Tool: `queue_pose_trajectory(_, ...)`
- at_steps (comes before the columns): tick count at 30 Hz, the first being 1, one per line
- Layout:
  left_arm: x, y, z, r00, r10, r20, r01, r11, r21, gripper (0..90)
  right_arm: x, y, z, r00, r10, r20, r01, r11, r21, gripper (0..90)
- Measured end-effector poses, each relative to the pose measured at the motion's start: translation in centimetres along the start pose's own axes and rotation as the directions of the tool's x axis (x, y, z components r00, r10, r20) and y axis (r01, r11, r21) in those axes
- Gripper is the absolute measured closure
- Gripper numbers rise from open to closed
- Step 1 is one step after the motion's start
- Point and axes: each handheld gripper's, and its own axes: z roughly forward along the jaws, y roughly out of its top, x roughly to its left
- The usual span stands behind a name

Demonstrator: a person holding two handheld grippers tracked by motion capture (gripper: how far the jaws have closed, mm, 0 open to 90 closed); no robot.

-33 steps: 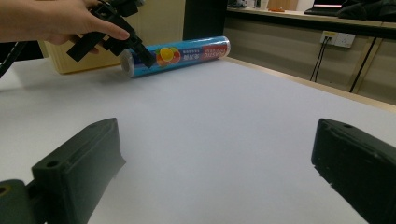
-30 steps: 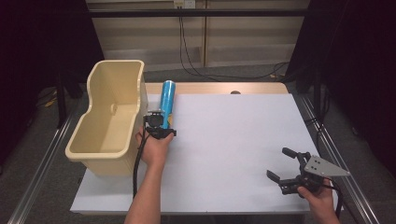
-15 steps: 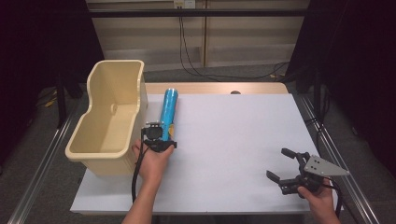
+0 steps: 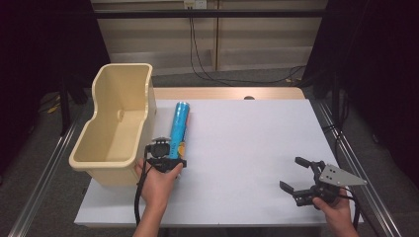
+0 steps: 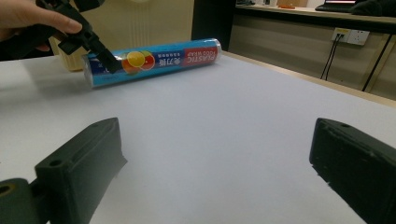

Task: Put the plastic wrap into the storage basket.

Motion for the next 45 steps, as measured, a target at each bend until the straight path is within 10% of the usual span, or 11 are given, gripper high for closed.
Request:
queue_pose_trajectory(11, -1.0, 5.2, 1.1, 0.9990, 0.045, -0.005, -0.045, 0.9990, 0.004, 30.0, -0.3, 0.0, -0.2, 1.0000, 0.006, 0.000, -0.006, 1.000, -0.003, 2.0)
queue_pose_trajectory(24, -0.6, 9.2, 4.4, 0.9999, -0.006, -0.015, 0.007, 0.9989, 0.047, 31.2, -0.6, -0.2, -0.2, 0.9999, 0.012, -0.006, -0.012, 1.000, 0.000, 2.0)
queue_pose_trajectory(45, -0.6, 11.0, 7.8, 0.9986, 0.035, -0.041, -0.032, 0.9968, 0.073, 30.3, -0.8, -0.3, -0.3, 0.9999, 0.010, -0.010, -0.010, 1.000, 0.005, 2.0)
